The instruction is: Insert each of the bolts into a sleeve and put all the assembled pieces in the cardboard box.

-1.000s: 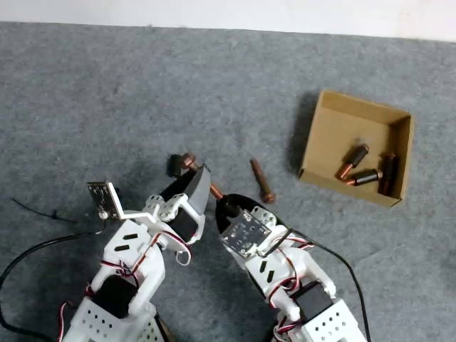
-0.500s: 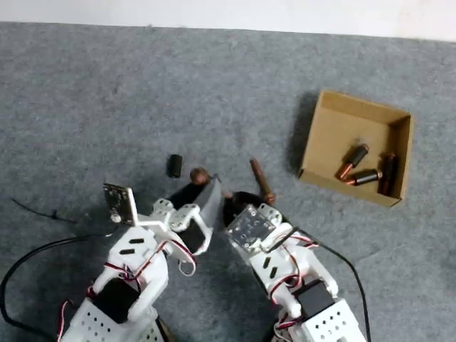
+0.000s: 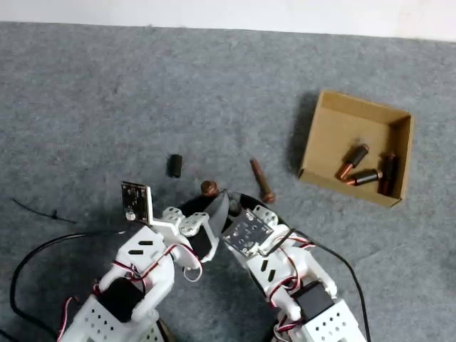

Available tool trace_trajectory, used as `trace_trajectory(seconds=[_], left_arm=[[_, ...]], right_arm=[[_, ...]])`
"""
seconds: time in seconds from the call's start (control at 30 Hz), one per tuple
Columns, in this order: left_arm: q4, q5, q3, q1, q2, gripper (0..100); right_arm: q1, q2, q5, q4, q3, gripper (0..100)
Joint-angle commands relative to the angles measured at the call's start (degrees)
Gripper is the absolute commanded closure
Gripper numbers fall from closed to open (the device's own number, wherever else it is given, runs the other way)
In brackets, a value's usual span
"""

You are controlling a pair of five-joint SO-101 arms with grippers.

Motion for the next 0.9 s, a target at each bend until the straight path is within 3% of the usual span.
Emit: trace_trajectory(seconds=[0.0, 0.1, 0.27, 0.37, 0.5, 0.63, 0.73, 0.87], left_arm=[[0.4, -0.6, 0.6, 1.2, -1.0, 99], [0.4, -0.4, 0.7, 0.9, -1.0, 93], [5.5, -0.3, 0.7, 1.5, -0.9, 64], [6.0, 0.3, 0.7, 0.9, -0.9, 55], [5.4, 5.7, -0.4, -3.8, -1.0, 54], [0.1, 15.3, -2.5, -15.5, -1.0, 55], [-4.4, 18.9, -2.0, -22.5, -1.0, 60], [-5.3, 19.8, -1.9, -25.2, -0.9, 71]], right_arm=[[1.5, -0.2, 0.3, -2.3, 7.5, 99.3], [1.5, -0.2, 0.3, -2.3, 7.5, 99.3], [1.5, -0.2, 0.3, -2.3, 7.5, 99.3], [1.9, -0.3, 0.3, -2.3, 7.5, 99.3], [3.4, -0.7, 0.2, -2.3, 7.4, 99.3], [5.2, -0.8, 0.0, -2.4, 7.4, 99.3], [7.2, -0.8, -0.1, -2.6, 7.4, 99.3], [11.9, -0.8, -0.6, -6.1, 7.5, 99.3]])
